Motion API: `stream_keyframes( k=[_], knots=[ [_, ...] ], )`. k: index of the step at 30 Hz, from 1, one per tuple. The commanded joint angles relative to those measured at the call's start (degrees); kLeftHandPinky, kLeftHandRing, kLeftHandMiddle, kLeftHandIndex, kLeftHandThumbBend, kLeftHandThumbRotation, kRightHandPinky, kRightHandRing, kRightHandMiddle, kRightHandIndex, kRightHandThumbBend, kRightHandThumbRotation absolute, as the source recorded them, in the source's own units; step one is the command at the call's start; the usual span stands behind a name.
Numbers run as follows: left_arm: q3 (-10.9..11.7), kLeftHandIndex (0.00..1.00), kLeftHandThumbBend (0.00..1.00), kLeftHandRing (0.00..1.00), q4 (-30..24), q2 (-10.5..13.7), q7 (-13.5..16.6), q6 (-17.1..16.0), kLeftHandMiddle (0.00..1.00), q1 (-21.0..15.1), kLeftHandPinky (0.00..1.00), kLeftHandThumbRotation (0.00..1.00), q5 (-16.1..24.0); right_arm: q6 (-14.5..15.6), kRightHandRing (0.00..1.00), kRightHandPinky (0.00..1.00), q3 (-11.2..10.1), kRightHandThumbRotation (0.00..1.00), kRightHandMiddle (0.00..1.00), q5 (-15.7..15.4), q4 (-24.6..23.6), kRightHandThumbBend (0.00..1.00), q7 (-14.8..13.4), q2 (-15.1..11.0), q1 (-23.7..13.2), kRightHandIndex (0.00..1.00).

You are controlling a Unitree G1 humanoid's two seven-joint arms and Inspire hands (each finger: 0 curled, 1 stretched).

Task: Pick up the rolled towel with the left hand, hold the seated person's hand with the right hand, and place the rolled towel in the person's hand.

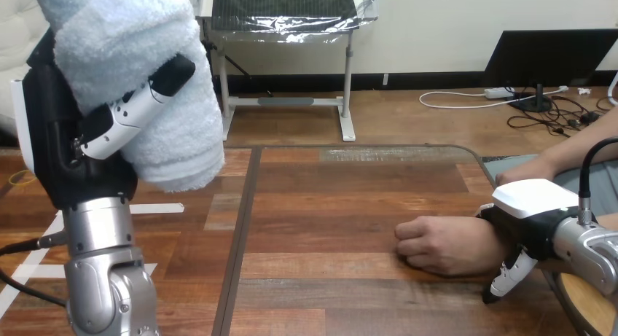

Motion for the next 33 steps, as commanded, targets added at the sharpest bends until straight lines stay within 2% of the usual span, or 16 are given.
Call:
stream_keyframes(
  k=[1, 12, 33],
  knots=[
    [0.0, 0.37, 0.51, 0.26, -2.9, 0.2, 0.0, -0.7, 0.33, -2.9, 0.20, 0.00, 0.1, 0.1, 0.80, 0.65, 0.5, 0.32, 0.81, -0.3, -1.6, 1.00, -0.5, 0.8, -2.9, 0.82],
    [0.0, 0.37, 0.50, 0.26, -2.2, 0.2, -0.1, -1.5, 0.33, -2.9, 0.20, 0.00, 0.8, 0.0, 0.80, 0.64, 0.3, 0.32, 0.81, -0.2, -1.5, 1.00, -0.8, 0.7, -2.7, 0.81],
    [-0.1, 0.37, 0.50, 0.26, -2.9, 0.0, 0.1, -0.8, 0.33, -2.6, 0.20, 0.00, 0.2, -0.6, 0.79, 0.63, 0.4, 0.32, 0.80, -0.1, -0.7, 1.00, -0.4, 0.2, -3.1, 0.81]
  ],
)
